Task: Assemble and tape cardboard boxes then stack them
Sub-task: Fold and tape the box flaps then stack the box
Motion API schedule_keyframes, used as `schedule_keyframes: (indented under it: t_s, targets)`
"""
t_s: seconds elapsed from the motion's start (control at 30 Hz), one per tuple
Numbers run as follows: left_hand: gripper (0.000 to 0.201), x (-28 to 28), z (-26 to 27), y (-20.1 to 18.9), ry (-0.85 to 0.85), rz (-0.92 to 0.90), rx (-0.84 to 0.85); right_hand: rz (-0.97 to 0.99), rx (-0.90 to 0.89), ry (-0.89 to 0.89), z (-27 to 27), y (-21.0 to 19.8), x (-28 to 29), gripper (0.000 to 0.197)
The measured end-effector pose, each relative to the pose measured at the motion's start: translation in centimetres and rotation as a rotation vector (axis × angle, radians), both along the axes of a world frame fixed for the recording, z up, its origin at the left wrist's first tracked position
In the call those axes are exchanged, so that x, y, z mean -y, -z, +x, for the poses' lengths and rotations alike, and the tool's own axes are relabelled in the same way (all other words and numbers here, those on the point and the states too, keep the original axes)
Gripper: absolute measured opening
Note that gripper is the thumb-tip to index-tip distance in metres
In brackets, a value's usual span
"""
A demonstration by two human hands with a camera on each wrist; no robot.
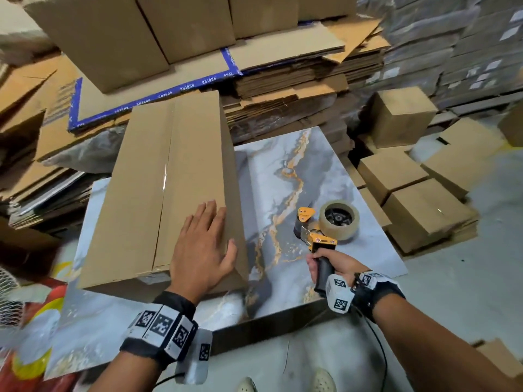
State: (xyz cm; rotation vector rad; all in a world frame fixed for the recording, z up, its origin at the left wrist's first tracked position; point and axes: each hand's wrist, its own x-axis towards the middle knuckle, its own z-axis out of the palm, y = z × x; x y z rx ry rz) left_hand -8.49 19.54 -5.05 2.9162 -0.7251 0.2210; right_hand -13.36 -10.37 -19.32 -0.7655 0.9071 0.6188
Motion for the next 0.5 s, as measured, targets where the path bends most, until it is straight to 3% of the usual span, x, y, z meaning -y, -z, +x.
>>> schedule_keyframes:
  t_s: [0.07,0.13,0.23,0.37,0.43,0.5]
  targets:
    - [0.070,0.1,-0.2,-0.3,-0.004,-0.042,-0.030,-0.019,0.023,-0.023,-0.4,-0.7,-1.0,0.013]
    - [0.070,0.1,-0.2,-0.8,-0.015,-0.194,-0.130,-0.057,0.111,-0.048,-0.8,-1.8,-1.9,0.014]
    - [0.065,-0.4,0.3,-2.0,-0.083,-0.673,-0.349,-0.138,0.333,-0.099,-1.2,-5.3,-3.4,0.021]
    - [0.017,-0.1,0.6,-4.7,-0.382,-1.347,-0.511,-0.419,0.592,-0.249,-1.4,-11.6,-5.6,0.025]
    - [0.018,0.2,0.4,-5.6,-0.460,-1.536,-0.724,-0.575,0.663,-0.304,-1.3,-14.5,-7.0,0.027]
    - [0.025,0.1,0.0,-6.1,-0.419,-1.644,-0.893,-0.691,0.739,-0.353,-1.5,-17.1,-8.4,0.029]
